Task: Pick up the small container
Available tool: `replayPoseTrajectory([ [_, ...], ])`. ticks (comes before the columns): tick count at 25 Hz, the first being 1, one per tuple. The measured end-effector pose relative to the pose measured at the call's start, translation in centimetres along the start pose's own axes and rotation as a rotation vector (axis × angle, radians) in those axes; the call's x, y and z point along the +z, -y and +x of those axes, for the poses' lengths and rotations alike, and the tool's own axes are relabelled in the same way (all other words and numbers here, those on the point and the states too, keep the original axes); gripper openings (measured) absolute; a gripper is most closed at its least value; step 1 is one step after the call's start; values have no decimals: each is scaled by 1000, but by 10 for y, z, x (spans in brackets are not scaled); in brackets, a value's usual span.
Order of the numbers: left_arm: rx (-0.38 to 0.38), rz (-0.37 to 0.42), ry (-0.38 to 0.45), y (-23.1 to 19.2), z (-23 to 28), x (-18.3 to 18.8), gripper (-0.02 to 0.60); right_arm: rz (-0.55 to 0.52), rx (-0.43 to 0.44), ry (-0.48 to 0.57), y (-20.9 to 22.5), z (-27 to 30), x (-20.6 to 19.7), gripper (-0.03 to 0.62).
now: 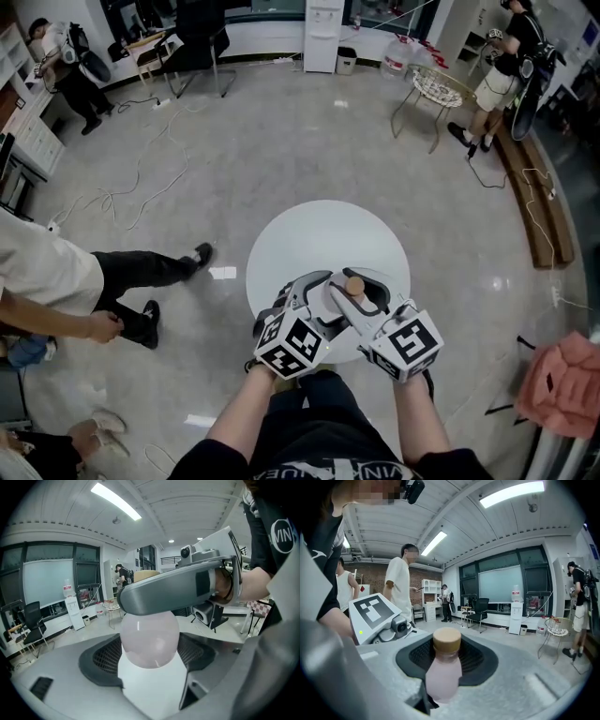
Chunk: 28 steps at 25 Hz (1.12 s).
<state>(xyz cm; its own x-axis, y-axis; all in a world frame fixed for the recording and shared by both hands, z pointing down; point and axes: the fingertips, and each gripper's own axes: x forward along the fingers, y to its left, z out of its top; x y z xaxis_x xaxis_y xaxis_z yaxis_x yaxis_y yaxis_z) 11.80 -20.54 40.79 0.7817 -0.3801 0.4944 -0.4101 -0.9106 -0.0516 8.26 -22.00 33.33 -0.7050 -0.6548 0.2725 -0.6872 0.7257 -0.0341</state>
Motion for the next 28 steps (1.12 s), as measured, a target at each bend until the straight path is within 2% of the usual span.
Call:
replayPoseTrajectory([
  [9,9,1,-1,1,-16,7,347,16,-1,0,-10,-2,13,126],
  [28,55,-4,14,10,-36,37,347,-27,31,12,-20,-22,43,126],
])
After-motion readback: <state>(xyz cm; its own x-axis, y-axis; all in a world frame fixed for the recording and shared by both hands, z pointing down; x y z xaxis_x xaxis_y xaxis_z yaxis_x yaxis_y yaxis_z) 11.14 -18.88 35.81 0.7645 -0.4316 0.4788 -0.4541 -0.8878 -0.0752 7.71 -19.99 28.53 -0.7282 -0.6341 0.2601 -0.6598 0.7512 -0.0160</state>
